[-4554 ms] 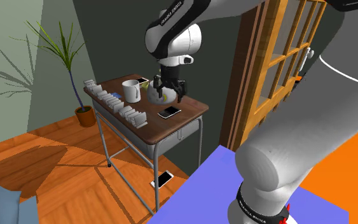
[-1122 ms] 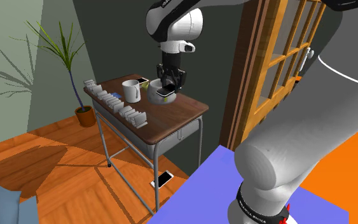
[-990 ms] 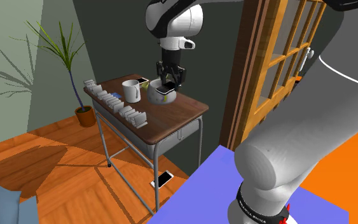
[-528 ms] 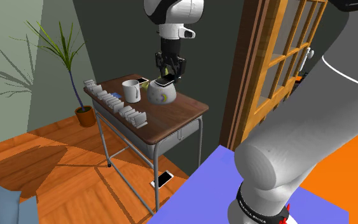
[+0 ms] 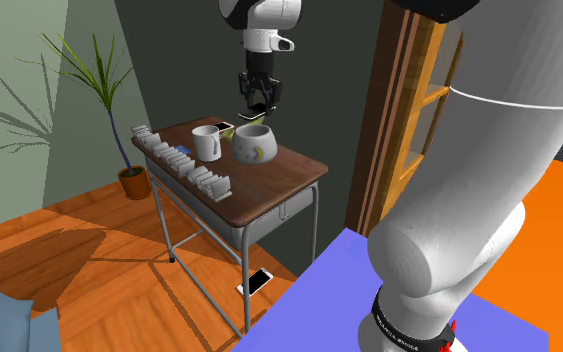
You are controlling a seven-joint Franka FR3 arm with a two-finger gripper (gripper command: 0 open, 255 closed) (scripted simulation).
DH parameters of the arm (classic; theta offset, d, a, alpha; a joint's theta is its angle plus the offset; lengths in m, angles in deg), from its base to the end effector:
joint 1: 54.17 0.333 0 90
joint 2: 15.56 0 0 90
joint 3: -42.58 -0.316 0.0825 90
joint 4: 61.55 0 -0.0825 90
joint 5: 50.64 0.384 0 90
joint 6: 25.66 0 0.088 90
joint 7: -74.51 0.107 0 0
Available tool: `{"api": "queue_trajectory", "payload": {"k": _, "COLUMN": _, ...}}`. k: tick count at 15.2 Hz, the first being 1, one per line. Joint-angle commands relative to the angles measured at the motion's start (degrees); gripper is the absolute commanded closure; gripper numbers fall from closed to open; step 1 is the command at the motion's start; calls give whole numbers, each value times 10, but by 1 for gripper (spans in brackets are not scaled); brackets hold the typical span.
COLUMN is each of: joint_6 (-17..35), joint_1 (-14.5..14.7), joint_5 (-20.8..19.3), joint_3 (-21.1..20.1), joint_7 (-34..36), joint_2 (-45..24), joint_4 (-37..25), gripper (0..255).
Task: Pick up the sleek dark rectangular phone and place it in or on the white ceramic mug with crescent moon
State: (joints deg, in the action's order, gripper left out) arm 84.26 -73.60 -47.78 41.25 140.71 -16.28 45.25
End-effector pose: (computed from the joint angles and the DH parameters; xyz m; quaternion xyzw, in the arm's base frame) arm 0.5428 -0.1738 0.5079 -0.7356 0.6767 -0.0094 0.0302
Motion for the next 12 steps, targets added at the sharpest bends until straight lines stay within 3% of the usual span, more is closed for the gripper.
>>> {"api": "queue_trajectory", "payload": {"k": 1, "joint_6": -10, "joint_1": -2, "joint_5": -1, "joint_3": 2, "joint_7": -4, "joint_2": -46, "joint_4": -56, "gripper": 255}}
{"api": "queue_trajectory", "payload": {"k": 5, "joint_6": -47, "joint_1": -8, "joint_5": -2, "joint_3": 7, "joint_7": -13, "joint_2": -143, "joint_4": -190, "gripper": 255}}
{"api": "queue_trajectory", "payload": {"k": 12, "joint_6": 5, "joint_1": -8, "joint_5": -1, "joint_3": 7, "joint_7": -15, "joint_2": -148, "joint_4": -142, "gripper": 255}}
